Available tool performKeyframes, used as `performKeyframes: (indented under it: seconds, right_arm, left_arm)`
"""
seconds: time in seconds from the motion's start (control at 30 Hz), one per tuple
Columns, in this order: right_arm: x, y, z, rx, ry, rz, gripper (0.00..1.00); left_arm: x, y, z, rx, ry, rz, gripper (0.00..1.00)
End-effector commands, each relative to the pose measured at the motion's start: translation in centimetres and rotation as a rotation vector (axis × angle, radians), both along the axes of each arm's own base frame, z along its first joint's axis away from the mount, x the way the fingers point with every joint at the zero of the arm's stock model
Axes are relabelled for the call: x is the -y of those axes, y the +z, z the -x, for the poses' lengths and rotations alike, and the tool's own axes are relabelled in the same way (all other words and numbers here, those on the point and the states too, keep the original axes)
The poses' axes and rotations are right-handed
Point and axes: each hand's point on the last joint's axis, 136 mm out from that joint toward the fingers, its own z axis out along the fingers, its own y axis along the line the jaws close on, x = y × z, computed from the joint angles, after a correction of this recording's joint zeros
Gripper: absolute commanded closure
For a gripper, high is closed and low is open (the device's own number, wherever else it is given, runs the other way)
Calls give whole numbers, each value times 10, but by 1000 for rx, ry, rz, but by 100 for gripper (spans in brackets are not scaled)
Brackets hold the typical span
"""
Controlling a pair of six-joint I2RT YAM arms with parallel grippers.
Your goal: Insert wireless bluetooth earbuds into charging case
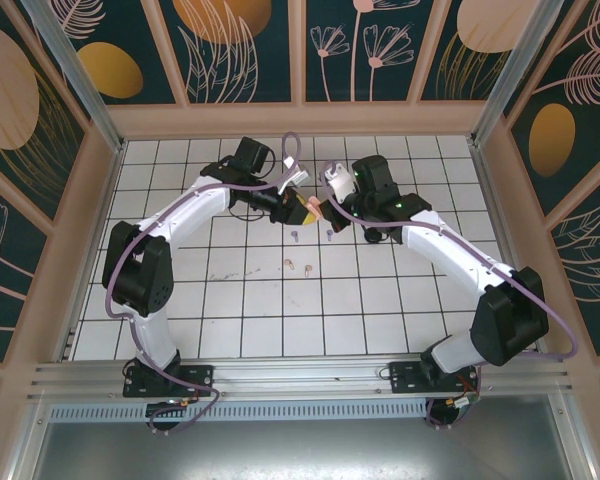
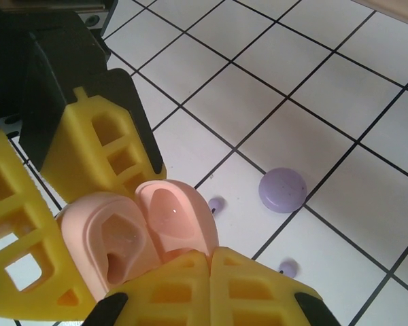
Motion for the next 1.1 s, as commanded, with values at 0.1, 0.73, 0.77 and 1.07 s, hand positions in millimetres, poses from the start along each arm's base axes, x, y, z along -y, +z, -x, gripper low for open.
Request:
performKeyframes:
  seconds: [0.1, 0.73, 0.77, 1.07]
  right_arm:
    - [-1, 30, -3, 55, -27, -45, 68]
    - [22, 18, 50, -168, -283, -279, 45]
    - [17, 10, 52, -182, -292, -266, 45]
    - [-29, -71, 50, -328, -326, -99, 47]
  left_arm:
    - [6, 19, -4, 47, 17, 129, 97]
    - [-77, 73, -37, 331, 568, 333, 100]
    - [-82, 77, -35, 357, 601, 349, 100]
    - [-144, 105, -30, 520, 960, 444, 100]
